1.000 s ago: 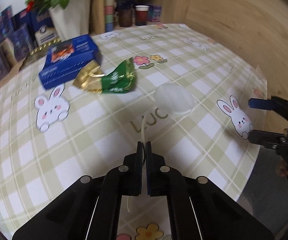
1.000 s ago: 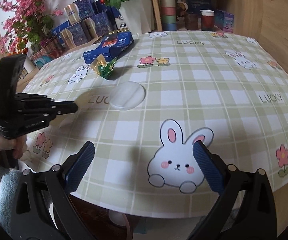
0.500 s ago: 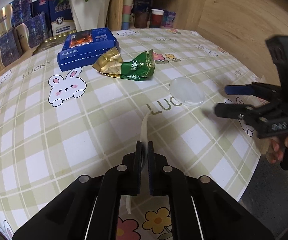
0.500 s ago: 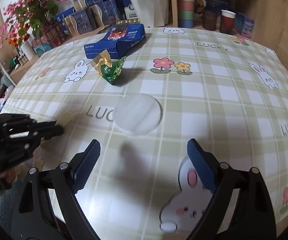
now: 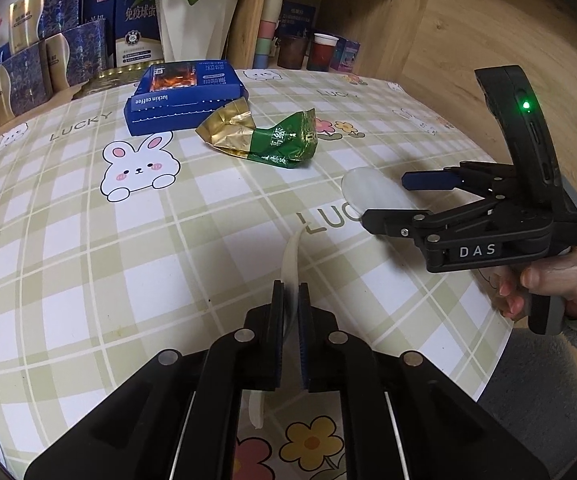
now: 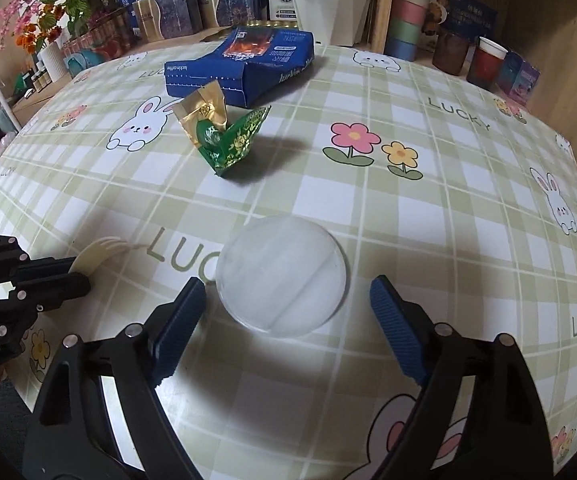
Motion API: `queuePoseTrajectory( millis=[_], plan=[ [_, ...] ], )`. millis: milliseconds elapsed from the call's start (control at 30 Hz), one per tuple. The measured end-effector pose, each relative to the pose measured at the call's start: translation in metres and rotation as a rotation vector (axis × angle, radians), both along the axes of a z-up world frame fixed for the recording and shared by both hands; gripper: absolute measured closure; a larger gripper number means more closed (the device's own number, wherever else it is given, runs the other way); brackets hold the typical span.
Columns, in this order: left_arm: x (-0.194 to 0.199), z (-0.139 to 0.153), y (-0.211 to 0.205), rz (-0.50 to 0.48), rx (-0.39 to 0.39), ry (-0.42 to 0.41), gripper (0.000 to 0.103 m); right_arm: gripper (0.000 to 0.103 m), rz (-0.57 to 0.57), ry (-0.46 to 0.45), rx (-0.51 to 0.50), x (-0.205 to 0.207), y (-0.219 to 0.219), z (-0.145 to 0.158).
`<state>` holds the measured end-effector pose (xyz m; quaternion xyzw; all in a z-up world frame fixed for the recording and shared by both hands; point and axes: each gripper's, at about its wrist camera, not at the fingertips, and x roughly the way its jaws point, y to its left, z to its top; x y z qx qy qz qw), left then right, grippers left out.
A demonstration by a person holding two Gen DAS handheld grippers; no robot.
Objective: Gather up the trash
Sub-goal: 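Grasp the white plastic fork with the left gripper while the right grasps the clear round lid, then lower the lid and white fork into the bin and open both grippers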
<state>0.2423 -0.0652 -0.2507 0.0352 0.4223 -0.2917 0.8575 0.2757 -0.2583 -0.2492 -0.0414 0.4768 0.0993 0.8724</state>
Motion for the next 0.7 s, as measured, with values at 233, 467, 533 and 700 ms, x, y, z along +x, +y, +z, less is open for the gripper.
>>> queuePoseTrajectory(
  millis=[233, 467, 533, 700],
  plan=[
    [-0.001, 0.001, 0.0, -0.003, 0.001, 0.002, 0.097, 0.037, 0.008, -0.006, 0.024, -0.003, 0.0, 0.005],
    [-0.004, 0.016, 0.014, 0.051, -0.031, 0.022, 0.099, 0.037, -0.01, -0.051, 0.124, -0.038, -0.011, 0.032],
    [-0.01, 0.027, 0.019, 0.064, -0.079, 0.023, 0.099, 0.037, -0.012, -0.077, 0.142, -0.051, -0.012, 0.041],
    [-0.035, 0.049, 0.02, 0.057, -0.108, -0.001, 0.099, 0.037, -0.022, -0.104, 0.178, -0.079, -0.007, 0.053]
  ],
)
